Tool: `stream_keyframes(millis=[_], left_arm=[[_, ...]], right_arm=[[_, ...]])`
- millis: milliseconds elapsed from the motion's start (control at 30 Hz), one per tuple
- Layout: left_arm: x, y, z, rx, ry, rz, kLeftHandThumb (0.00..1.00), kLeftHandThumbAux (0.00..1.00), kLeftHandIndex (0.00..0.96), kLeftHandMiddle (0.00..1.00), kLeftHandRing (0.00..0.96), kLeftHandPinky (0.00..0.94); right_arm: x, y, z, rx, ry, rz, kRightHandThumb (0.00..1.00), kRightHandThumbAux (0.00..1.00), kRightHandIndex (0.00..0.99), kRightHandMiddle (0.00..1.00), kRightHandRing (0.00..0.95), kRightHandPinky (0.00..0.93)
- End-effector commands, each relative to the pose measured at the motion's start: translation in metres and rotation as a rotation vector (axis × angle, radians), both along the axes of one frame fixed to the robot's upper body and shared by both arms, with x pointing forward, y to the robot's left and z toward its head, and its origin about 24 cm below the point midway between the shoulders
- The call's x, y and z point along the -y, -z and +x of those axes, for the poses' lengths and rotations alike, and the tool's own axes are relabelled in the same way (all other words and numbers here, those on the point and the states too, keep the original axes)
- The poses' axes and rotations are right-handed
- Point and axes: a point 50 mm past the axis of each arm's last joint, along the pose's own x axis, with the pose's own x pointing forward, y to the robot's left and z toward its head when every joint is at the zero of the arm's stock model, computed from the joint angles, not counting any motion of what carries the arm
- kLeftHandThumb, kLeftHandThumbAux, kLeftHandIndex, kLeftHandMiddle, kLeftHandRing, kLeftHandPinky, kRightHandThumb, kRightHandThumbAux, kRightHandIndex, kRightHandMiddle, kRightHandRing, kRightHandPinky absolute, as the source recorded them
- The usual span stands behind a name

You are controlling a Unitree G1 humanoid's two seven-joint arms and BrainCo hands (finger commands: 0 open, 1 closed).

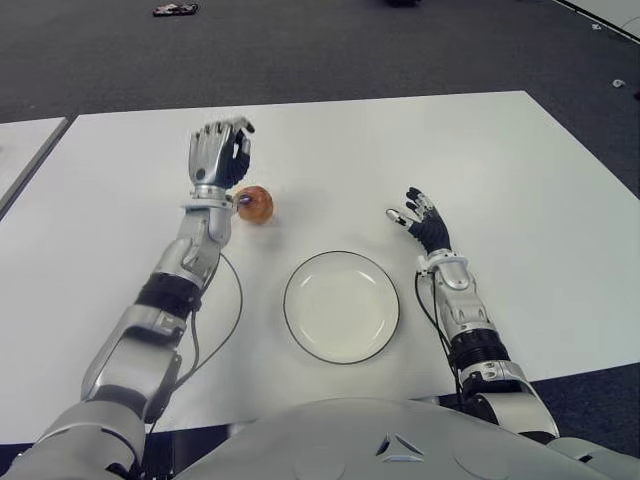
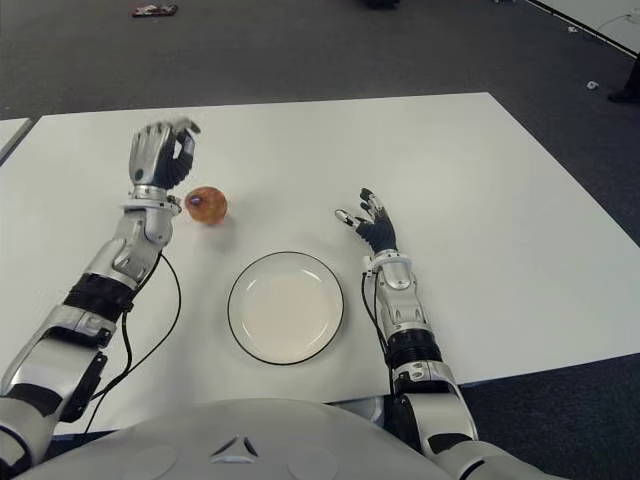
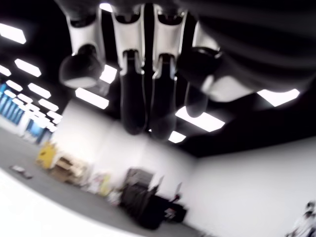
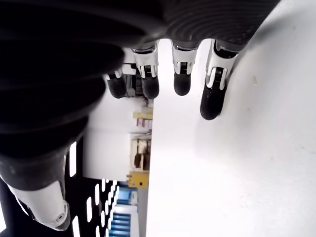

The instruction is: Put the apples into the plate.

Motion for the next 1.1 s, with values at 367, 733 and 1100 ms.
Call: stream_keyframes(millis=[367,733,1100], left_arm=[[-0.003,0.013,-0.009,-0.102,0.020,0.022,0.854,0.667,0.403,0.545,0.858,0.857],[-0.004,0.026,-0.011,-0.144,0.021,0.054,0.853,0.668,0.401,0.543,0.858,0.856],[-0.009,0.032,-0.012,-0.171,-0.009,0.085,0.850,0.669,0.399,0.537,0.851,0.853]], right_arm=[[-0.006,0.005,-0.002,-0.025,-0.007,0.005,0.130,0.677,0.000,0.000,0.000,0.036],[-0.005,0.005,-0.002,-0.026,0.000,0.011,0.131,0.682,0.000,0.000,0.000,0.048],[-0.004,0.005,-0.003,-0.023,0.002,0.016,0.133,0.686,0.000,0.000,0.002,0.052]])
